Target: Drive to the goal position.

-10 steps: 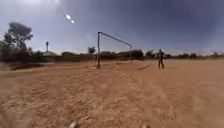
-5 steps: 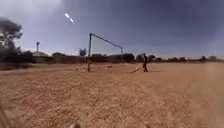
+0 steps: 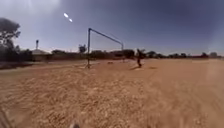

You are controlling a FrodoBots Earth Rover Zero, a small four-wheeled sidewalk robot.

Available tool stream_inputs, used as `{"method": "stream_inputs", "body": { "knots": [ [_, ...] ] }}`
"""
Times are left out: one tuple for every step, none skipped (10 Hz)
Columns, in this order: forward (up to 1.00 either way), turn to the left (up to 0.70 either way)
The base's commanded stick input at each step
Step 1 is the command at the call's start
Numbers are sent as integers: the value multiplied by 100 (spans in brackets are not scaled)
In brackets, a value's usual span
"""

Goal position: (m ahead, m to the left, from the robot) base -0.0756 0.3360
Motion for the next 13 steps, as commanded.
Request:
{"method": "stream_inputs", "body": {
  "knots": [
    [0,0],
    [-12,0],
    [-33,0],
    [-45,0],
    [-45,0],
    [-45,27],
    [-45,27],
    [-45,27],
    [-45,27],
    [-45,27],
    [-45,27],
    [-45,27],
    [-45,27]
  ]
}}
